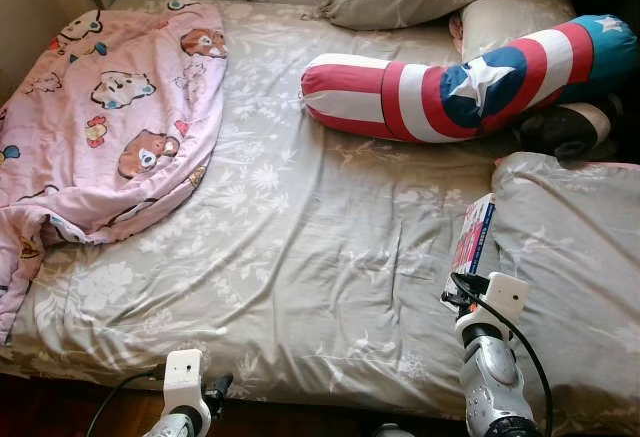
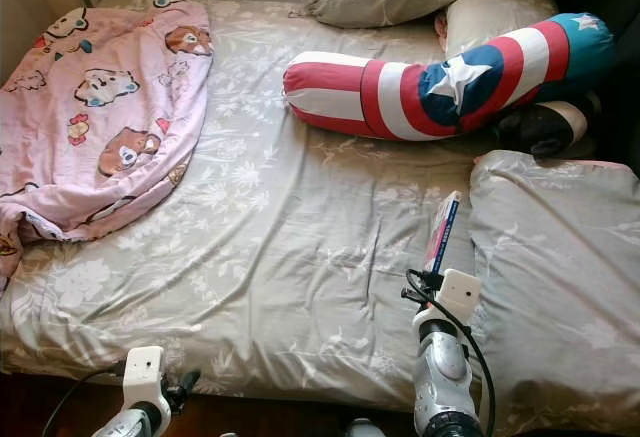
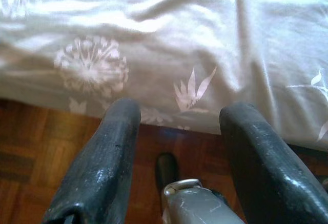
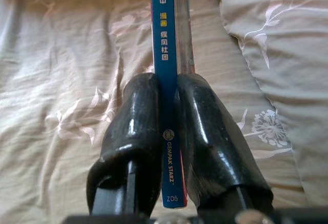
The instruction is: Clean up the room
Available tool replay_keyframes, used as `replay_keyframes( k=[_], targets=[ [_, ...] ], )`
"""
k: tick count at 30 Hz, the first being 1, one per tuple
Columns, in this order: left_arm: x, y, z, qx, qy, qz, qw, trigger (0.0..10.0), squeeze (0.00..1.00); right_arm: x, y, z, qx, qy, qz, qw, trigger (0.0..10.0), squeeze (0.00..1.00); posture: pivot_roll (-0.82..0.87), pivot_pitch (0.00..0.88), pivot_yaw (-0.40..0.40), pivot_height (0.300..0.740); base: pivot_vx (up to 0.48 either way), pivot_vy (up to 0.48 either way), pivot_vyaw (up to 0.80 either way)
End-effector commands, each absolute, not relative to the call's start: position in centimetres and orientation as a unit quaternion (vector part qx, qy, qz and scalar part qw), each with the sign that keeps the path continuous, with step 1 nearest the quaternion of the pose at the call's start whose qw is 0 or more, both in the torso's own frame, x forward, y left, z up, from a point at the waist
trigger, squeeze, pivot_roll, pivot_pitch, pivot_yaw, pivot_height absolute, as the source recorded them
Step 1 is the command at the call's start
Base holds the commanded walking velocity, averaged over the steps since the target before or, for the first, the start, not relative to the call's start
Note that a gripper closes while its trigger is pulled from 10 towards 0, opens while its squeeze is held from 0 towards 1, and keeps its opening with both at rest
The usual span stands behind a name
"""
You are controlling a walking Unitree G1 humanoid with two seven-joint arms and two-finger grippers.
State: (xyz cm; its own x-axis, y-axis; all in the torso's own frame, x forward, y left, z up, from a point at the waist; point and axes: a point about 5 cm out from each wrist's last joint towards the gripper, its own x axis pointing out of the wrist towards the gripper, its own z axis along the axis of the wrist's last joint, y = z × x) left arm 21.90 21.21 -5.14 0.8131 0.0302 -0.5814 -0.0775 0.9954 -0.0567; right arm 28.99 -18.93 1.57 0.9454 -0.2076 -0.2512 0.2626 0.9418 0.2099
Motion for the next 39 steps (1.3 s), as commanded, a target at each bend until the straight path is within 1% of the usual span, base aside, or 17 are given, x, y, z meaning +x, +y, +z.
replay_keyframes(
  k=[1, 7, 15, 21, 24, 26, 28, 31, 32, 35, 36, 38, 39],
  targets=[
    [21.7, 21.4, -5.2, -0.035, 0.305, 0.032, 0.951, 10.0, 0.0, 29.0, -19.2, 1.7, 0.119, 0.105, -0.122, 0.98, 10.0, 0.0, 0.04, 0.197, 0.009, 0.74, 0.0, -0.48, -0.74],
    [21.8, 21.4, -5.2, -0.044, 0.306, 0.036, 0.95, 10.0, 0.0, 28.9, -19.2, 1.7, 0.119, 0.106, -0.123, 0.98, 10.0, 0.0, 0.03, 0.192, 0.012, 0.74, 0.0, -0.366, -0.71],
    [21.9, 21.4, -5.0, -0.043, 0.298, 0.035, 0.953, 10.0, 0.0, 28.9, -19.2, 1.7, 0.109, 0.104, -0.113, 0.982, 10.0, 0.0, 0.03, 0.171, 0.017, 0.74, 0.0, 0.0, 0.0],
    [22.7, 21.1, -4.3, -0.046, 0.267, 0.025, 0.962, 10.0, 0.0, 28.9, -18.9, 1.7, 0.099, 0.101, -0.1, 0.985, 10.0, 0.0, 0.02, 0.157, 0.02, 0.74, 0.0, 0.0, 0.0],
    [23.4, 20.7, -3.6, -0.058, 0.237, 0.022, 0.97, 10.0, 0.0, 29.0, -18.6, 2.1, 0.051, 0.093, -0.07, 0.992, 10.0, 0.0, 0.02, 0.153, 0.019, 0.74, 0.0, 0.0, 0.0],
    [24.2, 20.4, -2.8, -0.073, 0.203, 0.017, 0.976, 10.0, 0.0, 29.2, -19.2, 2.4, -0.005, 0.089, -0.057, 0.994, 10.0, 0.0, 0.02, 0.145, 0.015, 0.74, 0.0, 0.0, 0.0],
    [24.6, 20.3, -2.3, -0.078, 0.186, 0.017, 0.979, 10.0, 0.0, 29.3, -20.1, 2.8, -0.042, 0.084, -0.076, 0.993, 10.0, 0.0, 0.02, 0.142, 0.015, 0.74, 0.0, 0.0, 0.0],
    [25.0, 20.5, -1.8, -0.085, 0.168, 0.024, 0.982, 10.0, 0.0, 29.5, -20.6, 3.2, -0.063, 0.076, -0.085, 0.992, 10.0, 0.0, 0.02, 0.143, 0.013, 0.74, 0.0, 0.0, 0.0],
    [25.2, 20.5, -1.4, -0.082, 0.156, 0.026, 0.984, 10.0, 0.0, 29.5, -20.7, 3.4, -0.054, 0.068, -0.088, 0.992, 10.0, 0.0, 0.02, 0.146, 0.012, 0.74, 0.0, 0.0, 0.0],
    [26.4, 20.7, 0.7, -0.045, 0.095, 0.021, 0.994, 10.0, 0.0, 29.7, -20.1, 3.4, 0.074, 0.056, -0.091, 0.992, 10.0, 0.0, 0.02, 0.171, 0.006, 0.74, 0.0, 0.0, 0.0],
    [26.7, 20.7, 1.2, -0.036, 0.078, 0.023, 0.996, 10.0, 0.0, 29.6, -19.9, 3.4, 0.086, 0.053, -0.084, 0.991, 10.0, 0.0, 0.02, 0.173, 0.004, 0.74, 0.0, 0.0, 0.0],
    [27.1, 20.8, 2.2, -0.037, 0.052, 0.032, 0.997, 10.0, 0.0, 29.5, -19.4, 3.5, 0.078, 0.049, -0.069, 0.993, 10.0, 0.0, 0.03, 0.184, 0.002, 0.74, 0.0, 0.0, 0.0],
    [27.1, 20.8, 2.2, -0.037, 0.052, 0.032, 0.997, 10.0, 0.0, 29.5, -19.4, 3.5, 0.078, 0.049, -0.069, 0.993, 10.0, 0.0, 0.03, 0.184, 0.002, 0.74, 0.0, 0.0, 0.0]
  ],
)
